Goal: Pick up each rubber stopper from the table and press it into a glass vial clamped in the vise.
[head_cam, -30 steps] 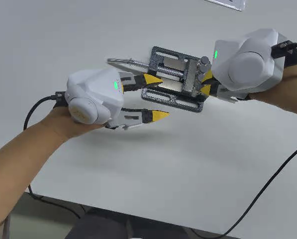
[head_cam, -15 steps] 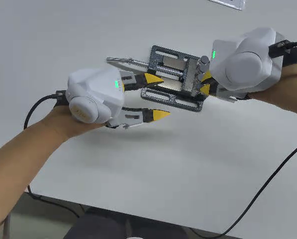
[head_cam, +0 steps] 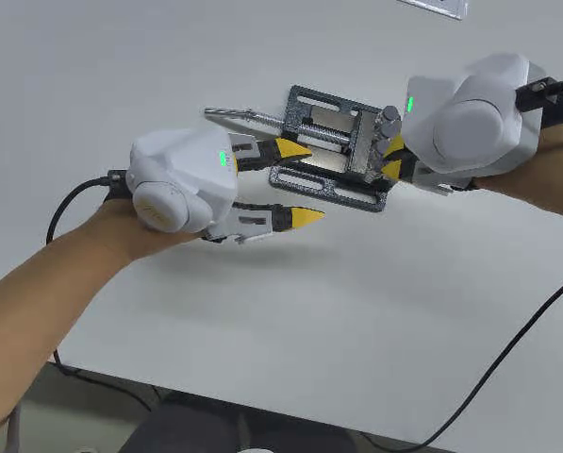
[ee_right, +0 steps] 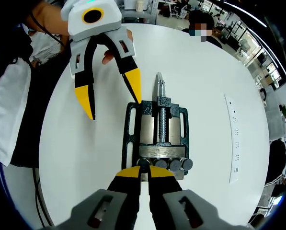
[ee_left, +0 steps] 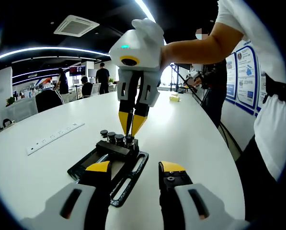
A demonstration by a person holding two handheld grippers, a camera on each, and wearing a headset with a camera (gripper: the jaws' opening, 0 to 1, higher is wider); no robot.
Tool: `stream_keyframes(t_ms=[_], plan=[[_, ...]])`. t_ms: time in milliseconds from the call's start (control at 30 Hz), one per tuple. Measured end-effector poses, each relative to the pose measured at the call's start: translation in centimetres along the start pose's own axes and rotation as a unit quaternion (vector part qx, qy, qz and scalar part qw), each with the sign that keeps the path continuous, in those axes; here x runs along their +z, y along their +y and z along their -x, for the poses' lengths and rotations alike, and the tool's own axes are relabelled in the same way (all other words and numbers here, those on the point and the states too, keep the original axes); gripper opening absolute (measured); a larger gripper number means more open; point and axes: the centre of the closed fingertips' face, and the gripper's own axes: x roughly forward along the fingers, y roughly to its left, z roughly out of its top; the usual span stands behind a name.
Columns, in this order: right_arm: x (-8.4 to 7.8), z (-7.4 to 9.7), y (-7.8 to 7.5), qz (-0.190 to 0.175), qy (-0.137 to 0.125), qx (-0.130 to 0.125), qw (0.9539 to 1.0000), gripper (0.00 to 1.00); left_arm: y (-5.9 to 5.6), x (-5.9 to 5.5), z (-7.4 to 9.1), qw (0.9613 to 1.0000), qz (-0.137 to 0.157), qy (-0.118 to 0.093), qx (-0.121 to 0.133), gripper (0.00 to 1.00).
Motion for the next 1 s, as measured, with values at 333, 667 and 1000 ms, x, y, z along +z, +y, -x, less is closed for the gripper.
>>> stream_keyframes(t_ms=[333, 667, 1000], plan=[[0.05, -0.15, 0.0, 0.019, 0.011, 0.006, 0.9997, 0.05, 0.03, -0.06, -0.07, 1.0, 0.001, -0.001, 0.001, 0.37], [0.14, -0.38, -0.12, 0.017, 0.019, 0.022, 0.9994, 0.05, 0.26, -0.1, -0.08, 1.0, 0.004, -0.001, 0.004, 0.37], [-0.19, -0.51, -0.14, 0.02, 0.041, 0.035, 0.9983, 0.04, 0.54, -0.12, -0.16, 0.9999, 0.008, -0.003, 0.006, 0.37]])
